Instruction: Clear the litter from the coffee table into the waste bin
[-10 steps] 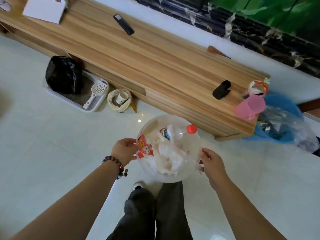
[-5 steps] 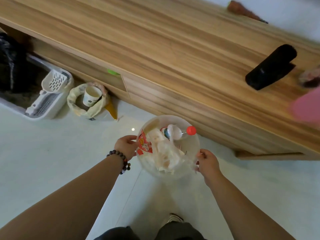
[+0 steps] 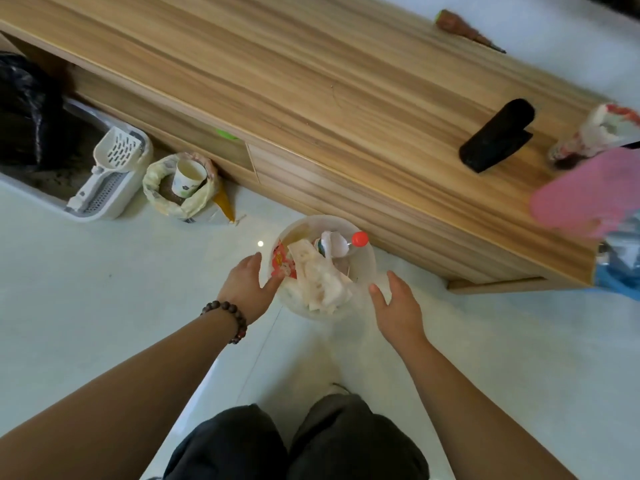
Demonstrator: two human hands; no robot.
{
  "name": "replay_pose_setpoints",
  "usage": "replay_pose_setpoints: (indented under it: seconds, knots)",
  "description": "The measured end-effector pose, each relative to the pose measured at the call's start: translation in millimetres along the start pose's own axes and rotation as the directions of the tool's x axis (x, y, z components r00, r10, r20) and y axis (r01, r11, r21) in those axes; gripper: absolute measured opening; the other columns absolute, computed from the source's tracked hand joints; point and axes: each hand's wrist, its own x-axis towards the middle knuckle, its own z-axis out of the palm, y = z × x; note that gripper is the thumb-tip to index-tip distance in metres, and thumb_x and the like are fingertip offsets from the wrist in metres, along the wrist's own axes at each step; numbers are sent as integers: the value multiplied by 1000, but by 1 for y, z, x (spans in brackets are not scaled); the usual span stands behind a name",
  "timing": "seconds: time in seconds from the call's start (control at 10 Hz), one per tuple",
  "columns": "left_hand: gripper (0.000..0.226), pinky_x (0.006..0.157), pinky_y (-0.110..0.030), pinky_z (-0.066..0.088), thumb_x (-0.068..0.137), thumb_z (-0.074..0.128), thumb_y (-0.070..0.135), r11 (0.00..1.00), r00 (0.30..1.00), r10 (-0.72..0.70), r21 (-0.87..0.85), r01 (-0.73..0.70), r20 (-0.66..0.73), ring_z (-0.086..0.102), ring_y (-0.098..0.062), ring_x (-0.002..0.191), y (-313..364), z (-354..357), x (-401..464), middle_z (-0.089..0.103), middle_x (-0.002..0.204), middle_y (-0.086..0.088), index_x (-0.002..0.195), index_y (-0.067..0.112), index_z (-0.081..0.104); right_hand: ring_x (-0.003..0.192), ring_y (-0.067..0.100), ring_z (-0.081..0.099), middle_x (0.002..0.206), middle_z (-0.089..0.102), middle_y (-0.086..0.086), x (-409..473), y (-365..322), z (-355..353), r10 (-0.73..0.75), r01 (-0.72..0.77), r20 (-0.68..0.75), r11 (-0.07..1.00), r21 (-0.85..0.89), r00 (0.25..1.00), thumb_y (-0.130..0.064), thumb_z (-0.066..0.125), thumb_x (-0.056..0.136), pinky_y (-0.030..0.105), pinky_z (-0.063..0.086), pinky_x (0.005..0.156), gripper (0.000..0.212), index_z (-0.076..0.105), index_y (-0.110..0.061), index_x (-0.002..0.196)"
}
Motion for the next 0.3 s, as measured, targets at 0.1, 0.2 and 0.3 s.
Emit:
replay_pose_setpoints:
  seconds: [0.1, 0.2, 0.3]
  knots:
    - [76, 117, -40, 27, 96, 45, 53, 994, 998, 57, 88, -59, 27, 29, -27, 147, 20, -46, -71, 30, 161, -11, 154, 7, 26, 142, 21, 26, 155, 28, 7, -62, -33, -43, -124, 126, 27, 987, -104, 992, -46, 40, 96, 33, 27, 112, 62, 24, -15, 147]
    - [76, 119, -40, 25, 96, 45, 51, 985, 994, 108, 133, -109, 18, 25, -25, 149, 41, -97, -143, 28, 162, -10, 154, 8, 24, 144, 20, 21, 156, 25, 5, -124, -68, -92, -202, 202, 20, 964, -172, 979, -48, 37, 96, 35, 26, 113, 62, 22, -16, 147]
    - [76, 120, -42, 23, 96, 43, 53, 963, 986, 166, 216, -160, -9, 22, -26, 150, 60, -146, -207, 26, 163, -9, 155, 10, 22, 146, 18, 15, 157, 22, 6, -180, -101, -143, -257, 250, -4, 941, -230, 966, -48, 37, 96, 36, 22, 115, 63, 22, -14, 148]
